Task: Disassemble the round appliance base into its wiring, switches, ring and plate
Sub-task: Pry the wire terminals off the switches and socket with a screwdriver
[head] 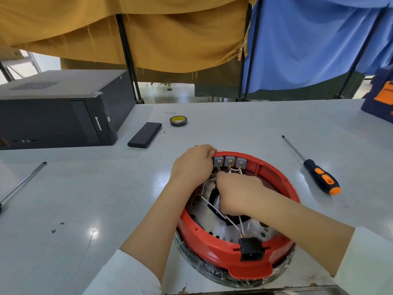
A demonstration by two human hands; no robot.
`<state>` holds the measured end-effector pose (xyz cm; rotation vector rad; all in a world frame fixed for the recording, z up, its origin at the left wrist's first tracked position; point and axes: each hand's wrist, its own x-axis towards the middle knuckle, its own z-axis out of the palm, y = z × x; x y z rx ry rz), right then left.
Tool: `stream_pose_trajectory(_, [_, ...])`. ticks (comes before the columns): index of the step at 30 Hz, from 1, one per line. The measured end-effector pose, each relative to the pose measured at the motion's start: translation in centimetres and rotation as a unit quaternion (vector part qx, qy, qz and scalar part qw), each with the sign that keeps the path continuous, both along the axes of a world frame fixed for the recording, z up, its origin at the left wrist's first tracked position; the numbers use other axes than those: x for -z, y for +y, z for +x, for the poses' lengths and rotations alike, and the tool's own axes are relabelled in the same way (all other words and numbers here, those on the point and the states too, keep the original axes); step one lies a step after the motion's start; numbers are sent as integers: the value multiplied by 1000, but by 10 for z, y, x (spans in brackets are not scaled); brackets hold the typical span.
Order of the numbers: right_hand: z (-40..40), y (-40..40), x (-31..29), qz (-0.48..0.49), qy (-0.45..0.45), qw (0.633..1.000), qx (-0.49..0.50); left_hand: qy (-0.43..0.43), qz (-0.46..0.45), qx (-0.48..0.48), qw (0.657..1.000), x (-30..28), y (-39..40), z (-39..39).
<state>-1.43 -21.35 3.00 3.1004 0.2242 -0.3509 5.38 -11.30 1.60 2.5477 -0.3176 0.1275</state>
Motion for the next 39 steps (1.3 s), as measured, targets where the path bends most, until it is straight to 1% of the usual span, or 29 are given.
stream_pose_trajectory(3, [0,-6,-7,32,-26,999,-11,1,0,1,1000,-1,0,0])
stream_pose_trajectory(7, [3,-11,-18,66,-9,997,-24,6,2,1,1000,-1,0,0])
stream_pose_trajectory(15, [8,-29,-34,165,-32,985,-31,6,1,3,1000,-2,0,0])
stream_pose_trajectory(18, [8,-33,-34,156,-24,986,-49,6,-2,4,1000,-2,0,-1])
stream_pose_trajectory(22, [8,-35,-27,100,3,991,-90,6,0,4,1000,-3,0,-1])
stream_pose_trajectory(24, [9,-37,-30,112,-1,988,-105,7,1,3,1000,-3,0,-1])
stream_pose_trajectory(26, [11,-42,-38,187,1,978,-94,10,0,3,1000,-3,-1,-1])
stream_pose_trajectory(28, [13,-48,-44,272,7,959,-78,12,-3,2,1000,-3,-1,-1])
stream_pose_trajectory(31, [16,-59,-41,362,-14,930,-66,18,-13,-1,1000,-2,0,0])
stream_pose_trajectory(35, [21,-73,-26,428,-65,900,-48,37,-45,0,998,-1,2,3])
stream_pose_trajectory(39, [45,-89,-23,466,-160,870,-12,42,-59,-3,997,-1,3,3])
